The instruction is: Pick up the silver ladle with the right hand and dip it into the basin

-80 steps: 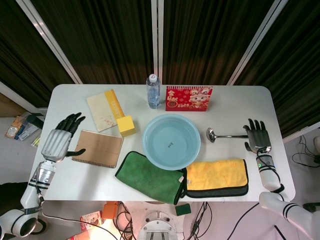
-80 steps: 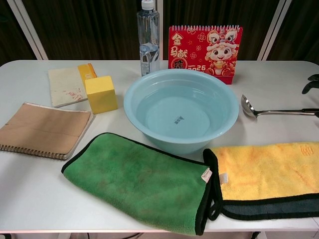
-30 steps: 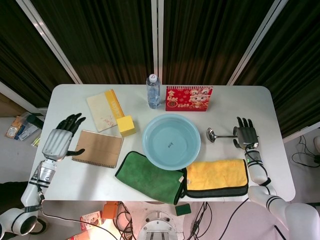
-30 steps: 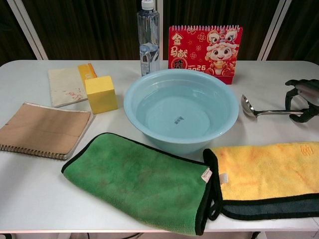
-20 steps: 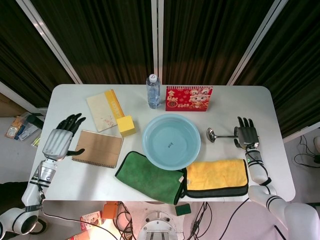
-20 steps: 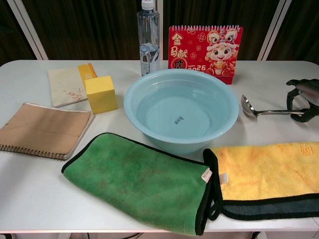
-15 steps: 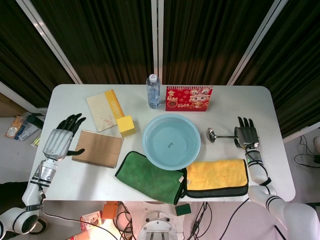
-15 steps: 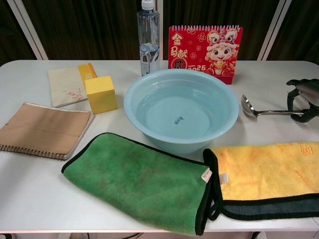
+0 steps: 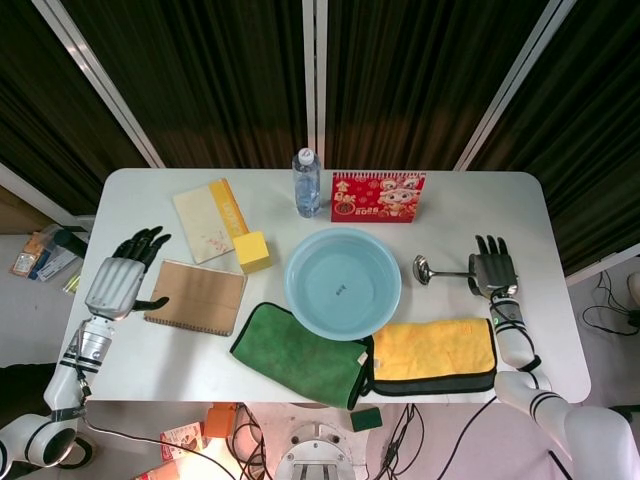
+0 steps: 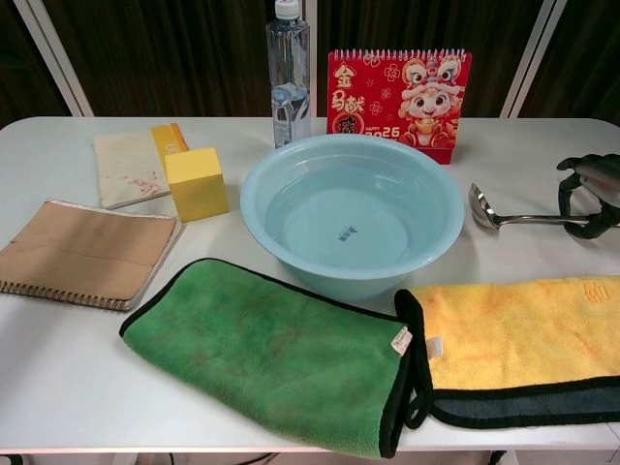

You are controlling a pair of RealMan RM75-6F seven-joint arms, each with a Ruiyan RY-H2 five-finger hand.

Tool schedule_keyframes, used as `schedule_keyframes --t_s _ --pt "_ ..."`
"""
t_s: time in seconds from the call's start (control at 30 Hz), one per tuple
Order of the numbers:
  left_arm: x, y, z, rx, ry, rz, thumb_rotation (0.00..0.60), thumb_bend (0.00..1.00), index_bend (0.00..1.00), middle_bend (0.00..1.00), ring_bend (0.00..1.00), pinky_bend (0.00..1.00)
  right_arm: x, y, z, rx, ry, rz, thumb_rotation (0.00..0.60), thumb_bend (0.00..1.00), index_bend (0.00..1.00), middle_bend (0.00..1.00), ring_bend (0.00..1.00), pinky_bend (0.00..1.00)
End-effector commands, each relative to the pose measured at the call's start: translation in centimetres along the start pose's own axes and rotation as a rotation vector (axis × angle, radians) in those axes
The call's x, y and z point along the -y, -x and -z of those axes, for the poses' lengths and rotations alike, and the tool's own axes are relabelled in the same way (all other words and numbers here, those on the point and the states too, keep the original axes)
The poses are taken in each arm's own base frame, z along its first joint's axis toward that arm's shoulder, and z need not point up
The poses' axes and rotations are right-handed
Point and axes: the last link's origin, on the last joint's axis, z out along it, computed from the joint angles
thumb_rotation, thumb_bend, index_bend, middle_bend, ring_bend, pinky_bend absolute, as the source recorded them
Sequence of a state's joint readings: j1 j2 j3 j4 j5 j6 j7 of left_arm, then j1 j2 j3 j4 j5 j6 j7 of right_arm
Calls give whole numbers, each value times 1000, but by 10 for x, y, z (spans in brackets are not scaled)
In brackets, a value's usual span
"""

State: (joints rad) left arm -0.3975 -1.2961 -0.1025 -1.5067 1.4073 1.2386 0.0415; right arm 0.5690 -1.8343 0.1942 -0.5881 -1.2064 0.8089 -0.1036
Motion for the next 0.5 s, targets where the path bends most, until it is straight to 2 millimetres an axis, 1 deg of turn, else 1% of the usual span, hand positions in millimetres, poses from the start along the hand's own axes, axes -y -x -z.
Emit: schedule_keyframes --t_s 0.03,0.17,0.2,0.23,0.27,0.3,0.33,0.37,0.5 --pt "0 0 0 1 -1 1 600 44 107 28 25 176 -2 -1 1 -12 2 -12 600 420 664 127 0 0" --pt "1 1 1 9 -3 3 600 43 107 28 25 177 -5 -4 2 -35 4 -38 600 426 738 214 0 0" --pt "1 2 1 11 -4 3 600 43 107 28 25 177 -5 -4 2 -41 6 -43 600 427 750 244 0 0" --pt "1 2 1 13 -5 3 600 43 107 28 25 176 -6 -5 3 -46 7 -47 600 428 764 297 10 1" --pt "1 2 1 16 -6 4 600 43 107 28 25 177 -7 -5 3 -49 10 -54 600 429 774 346 42 26" --pt "0 2 1 18 -7 4 600 44 107 28 25 177 -8 -4 4 -49 11 -65 600 431 782 386 81 72" --pt "0 2 1 20 -8 4 600 43 107 28 25 177 -9 -4 4 -49 12 -75 600 434 787 409 114 118" --pt "0 3 1 22 -8 4 600 43 107 28 25 177 -10 -4 5 -52 13 -82 600 438 792 425 140 173" --pt "-1 4 1 35 -10 4 600 44 107 20 25 176 -14 -2 7 -50 24 -125 600 464 802 446 165 293"
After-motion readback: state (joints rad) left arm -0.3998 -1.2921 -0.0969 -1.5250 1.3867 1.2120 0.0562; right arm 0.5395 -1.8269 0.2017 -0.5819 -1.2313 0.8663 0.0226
